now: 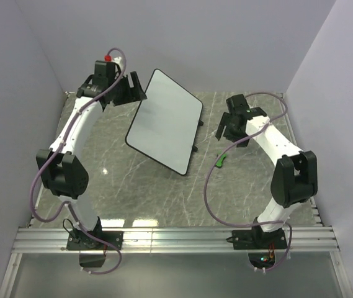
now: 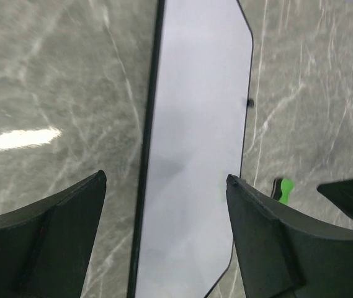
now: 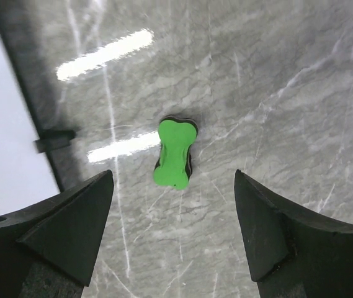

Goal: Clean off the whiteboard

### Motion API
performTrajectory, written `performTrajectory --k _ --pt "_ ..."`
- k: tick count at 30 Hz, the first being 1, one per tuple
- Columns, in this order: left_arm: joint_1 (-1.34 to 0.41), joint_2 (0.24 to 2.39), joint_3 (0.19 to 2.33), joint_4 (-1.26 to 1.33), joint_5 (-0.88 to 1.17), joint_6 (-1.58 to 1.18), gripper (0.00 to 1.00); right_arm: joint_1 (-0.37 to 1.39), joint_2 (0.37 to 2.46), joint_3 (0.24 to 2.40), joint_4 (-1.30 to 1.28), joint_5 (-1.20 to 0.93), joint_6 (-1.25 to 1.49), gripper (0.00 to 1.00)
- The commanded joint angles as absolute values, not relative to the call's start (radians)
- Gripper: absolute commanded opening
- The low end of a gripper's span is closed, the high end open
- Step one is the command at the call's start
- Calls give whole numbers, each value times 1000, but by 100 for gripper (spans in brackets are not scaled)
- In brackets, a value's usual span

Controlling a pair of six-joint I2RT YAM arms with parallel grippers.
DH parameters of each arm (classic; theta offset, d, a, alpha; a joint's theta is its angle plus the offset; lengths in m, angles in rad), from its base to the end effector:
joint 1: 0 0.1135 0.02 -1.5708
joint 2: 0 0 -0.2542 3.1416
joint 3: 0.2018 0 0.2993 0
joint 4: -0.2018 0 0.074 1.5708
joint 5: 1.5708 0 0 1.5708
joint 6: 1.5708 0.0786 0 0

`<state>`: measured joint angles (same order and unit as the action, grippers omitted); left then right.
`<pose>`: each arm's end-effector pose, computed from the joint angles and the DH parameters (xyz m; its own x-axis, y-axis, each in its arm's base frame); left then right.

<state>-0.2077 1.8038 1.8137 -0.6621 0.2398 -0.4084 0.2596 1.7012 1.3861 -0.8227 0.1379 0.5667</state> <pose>0.4764 -0.1195 0.3325 -0.6980 -0.2472 -0.6721 0.1175 0.8863 -0.4479 0.4030 0.0959 0.1939 -0.8467 0.3253 -0.4210 0.3035 0.9452 0.1200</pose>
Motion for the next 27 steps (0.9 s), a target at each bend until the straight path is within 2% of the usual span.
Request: performTrajectory --k 1,7,14,23,27 --pt "-187 1723 1816 -621 167 -411 83 262 1632 1396 -798 153 546 86" --pt "-150 1619 1738 -592 8 -423 83 278 1520 1381 -714 69 520 83" --pt "-129 1454 1582 -557 -20 -416 82 327 1272 1255 -424 -86 506 83" --pt "-132 1235 1456 -662 -23 -462 82 377 1112 1318 -451 -267 548 85" --pt "-141 1132 1398 -707 -8 -498 81 376 965 1270 -411 -324 581 87"
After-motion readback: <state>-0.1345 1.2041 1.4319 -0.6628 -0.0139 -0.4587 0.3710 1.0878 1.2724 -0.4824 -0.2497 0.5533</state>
